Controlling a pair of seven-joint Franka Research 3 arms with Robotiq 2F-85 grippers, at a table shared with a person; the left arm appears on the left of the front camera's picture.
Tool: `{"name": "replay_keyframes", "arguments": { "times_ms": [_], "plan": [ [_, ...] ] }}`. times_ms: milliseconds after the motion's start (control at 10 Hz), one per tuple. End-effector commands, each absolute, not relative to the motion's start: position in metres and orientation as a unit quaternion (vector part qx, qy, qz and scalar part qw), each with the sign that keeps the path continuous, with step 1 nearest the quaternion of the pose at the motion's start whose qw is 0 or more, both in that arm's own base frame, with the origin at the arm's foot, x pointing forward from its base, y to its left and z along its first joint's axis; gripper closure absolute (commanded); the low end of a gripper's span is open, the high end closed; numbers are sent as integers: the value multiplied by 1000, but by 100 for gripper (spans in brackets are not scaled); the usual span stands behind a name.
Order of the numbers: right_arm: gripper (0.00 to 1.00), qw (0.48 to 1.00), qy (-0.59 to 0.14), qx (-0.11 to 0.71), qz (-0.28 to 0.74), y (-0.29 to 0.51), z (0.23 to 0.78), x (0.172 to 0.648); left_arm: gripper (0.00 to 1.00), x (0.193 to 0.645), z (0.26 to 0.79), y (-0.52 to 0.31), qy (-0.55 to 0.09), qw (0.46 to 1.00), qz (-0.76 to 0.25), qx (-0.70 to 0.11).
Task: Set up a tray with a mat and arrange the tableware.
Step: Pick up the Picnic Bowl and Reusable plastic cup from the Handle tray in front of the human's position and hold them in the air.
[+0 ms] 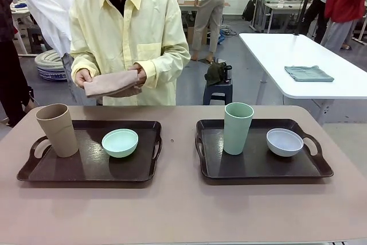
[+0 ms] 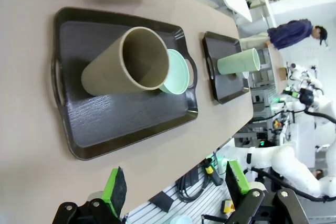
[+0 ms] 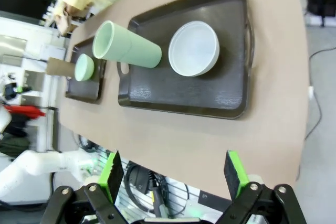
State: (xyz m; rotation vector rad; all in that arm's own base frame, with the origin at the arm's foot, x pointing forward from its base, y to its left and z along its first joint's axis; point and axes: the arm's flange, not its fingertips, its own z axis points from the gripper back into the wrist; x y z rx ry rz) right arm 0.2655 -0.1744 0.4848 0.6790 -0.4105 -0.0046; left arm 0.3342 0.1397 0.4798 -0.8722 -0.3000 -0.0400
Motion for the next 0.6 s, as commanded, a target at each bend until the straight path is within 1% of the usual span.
{"name": "replay_keyframes", "arguments": {
  "times_ms": [0, 200, 400, 500],
  "plan": [
    [0, 930, -217, 295, 40, -141, 516, 273, 0, 321, 499, 136, -176, 901, -48, -394],
    [0, 936, -223, 266, 63, -121, 539, 277, 0, 309, 521, 140, -205, 904, -79, -367],
    [0, 939, -221, 243, 100, -84, 553, 289, 0, 311, 543, 137, -229, 898, -168, -337],
    [0, 941, -215, 227, 132, -60, 556, 298, 0, 318, 545, 130, -233, 891, -234, -310]
  ]
}}
